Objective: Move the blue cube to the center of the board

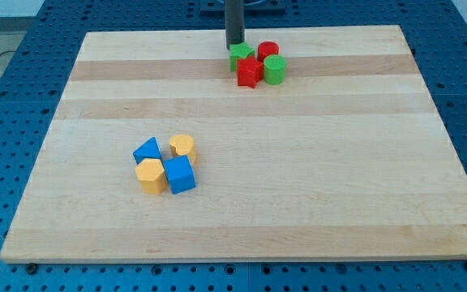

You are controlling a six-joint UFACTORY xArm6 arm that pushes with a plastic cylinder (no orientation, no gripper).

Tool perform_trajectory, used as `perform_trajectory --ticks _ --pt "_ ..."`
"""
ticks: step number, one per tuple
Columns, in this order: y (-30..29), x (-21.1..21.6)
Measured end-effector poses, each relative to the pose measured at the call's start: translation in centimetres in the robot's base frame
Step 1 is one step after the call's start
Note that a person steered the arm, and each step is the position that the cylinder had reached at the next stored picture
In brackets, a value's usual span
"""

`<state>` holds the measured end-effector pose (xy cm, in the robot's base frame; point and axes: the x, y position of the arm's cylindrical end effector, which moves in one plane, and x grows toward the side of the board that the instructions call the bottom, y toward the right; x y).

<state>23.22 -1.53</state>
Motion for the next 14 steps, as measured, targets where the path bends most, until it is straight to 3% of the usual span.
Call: perform_trajectory --ticks 1,2,3,4,5,7,8,9,10,14 --pt "1.1 -1.5" --pt "7.7 -1.2" --pt "18.0 1.5" --pt "25.0 7.0" --pt "25.1 16.2" --pt "16.2 31.2" --pt "7.8 34.8" --pt "-1.7 34.9" --pt "-5.7 34.9" --pt "-10.1 31.1"
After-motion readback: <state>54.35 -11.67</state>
